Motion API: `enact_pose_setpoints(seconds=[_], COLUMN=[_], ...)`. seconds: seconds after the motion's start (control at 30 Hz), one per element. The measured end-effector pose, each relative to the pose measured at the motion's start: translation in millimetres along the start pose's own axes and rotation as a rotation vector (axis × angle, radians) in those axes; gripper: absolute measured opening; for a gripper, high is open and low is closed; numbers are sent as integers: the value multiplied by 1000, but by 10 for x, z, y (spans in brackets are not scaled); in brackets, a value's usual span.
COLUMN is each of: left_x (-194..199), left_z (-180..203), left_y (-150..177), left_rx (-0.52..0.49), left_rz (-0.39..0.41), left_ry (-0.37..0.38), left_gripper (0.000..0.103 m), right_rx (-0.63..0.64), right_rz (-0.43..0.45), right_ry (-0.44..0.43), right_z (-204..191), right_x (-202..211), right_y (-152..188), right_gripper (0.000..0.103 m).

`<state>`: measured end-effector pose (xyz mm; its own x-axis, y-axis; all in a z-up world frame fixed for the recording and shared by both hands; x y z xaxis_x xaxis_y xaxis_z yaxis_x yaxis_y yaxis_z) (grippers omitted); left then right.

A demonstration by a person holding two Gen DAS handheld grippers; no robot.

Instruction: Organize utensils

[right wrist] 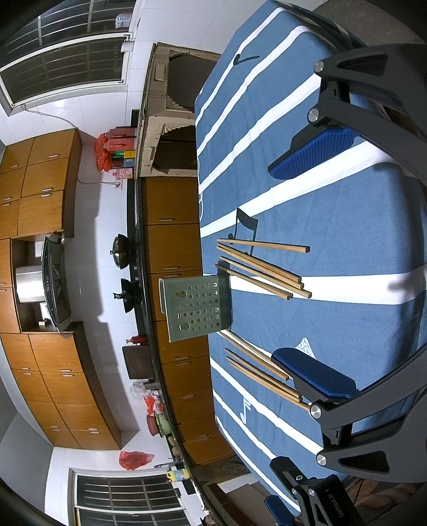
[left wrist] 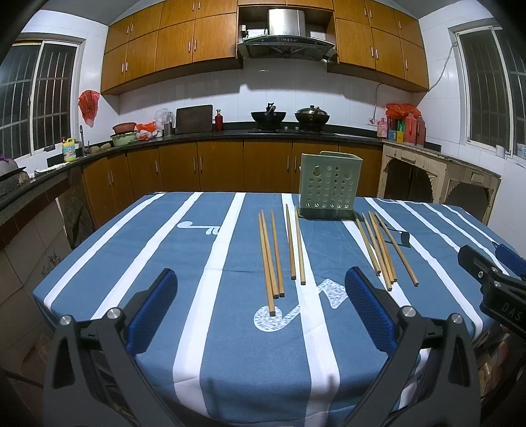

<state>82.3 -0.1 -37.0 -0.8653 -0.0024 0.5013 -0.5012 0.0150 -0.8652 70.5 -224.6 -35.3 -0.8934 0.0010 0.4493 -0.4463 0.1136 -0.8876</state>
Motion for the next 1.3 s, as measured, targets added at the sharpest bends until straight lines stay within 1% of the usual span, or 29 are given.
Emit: enact_pose_setpoints(seconds=[0.4,0.47,0.67,0.8,0.9,1.07,1.1,1.17,1.2,1.23,1.27,1.3], left_x=[14,-59,-105,-225,-326,-561,-632,-774,-840,-910,-988,-1034], left_z=[12,21,35,4,-63,-216,-237,-264,-264,-259,-253,-253], left_y=[20,61,110,151,157,107,70,24,3,-13,-33,-40], left_rx=[1,1,3,16,38,80,78,69,63,54,49,47], left_rz=[-2,-3,-13,-46,-75,-136,-147,-174,-189,-205,-223,-234], left_ry=[0,0,0,13,15,24,20,18,23,32,39,44], left_gripper=[99,99,99,99,99,99,99,99,97,95,90,82], right_rx=[-4,-4,-8,-22,-36,-32,-23,-16,-20,-25,-33,-41], right_rz=[-5,-6,-19,-49,-76,-158,-188,-250,-280,-311,-344,-370], right_ry=[1,1,-2,-15,-8,8,17,26,27,25,17,11], right_z=[-10,-11,53,99,163,225,226,234,240,249,254,276], right_x=[-34,-35,-56,-144,-249,-562,-654,-840,-920,-1010,-1095,-1180], right_y=[53,53,43,40,21,-60,-60,-45,-29,-8,20,42], right_gripper=[101,101,101,101,101,101,99,88,85,79,72,69])
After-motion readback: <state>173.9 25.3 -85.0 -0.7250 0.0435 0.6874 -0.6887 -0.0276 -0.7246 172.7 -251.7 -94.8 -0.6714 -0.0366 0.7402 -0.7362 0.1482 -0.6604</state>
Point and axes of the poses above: each gripper's, at about its wrist camera, not at the fingertips, and x roughly against the way its jaws point, z to its right, y to its underside, the point moved 9 cm from there along -x, roughly the way its jaws point, and after that the axes turned 6 degrees about -z, right-handed, at the moved point
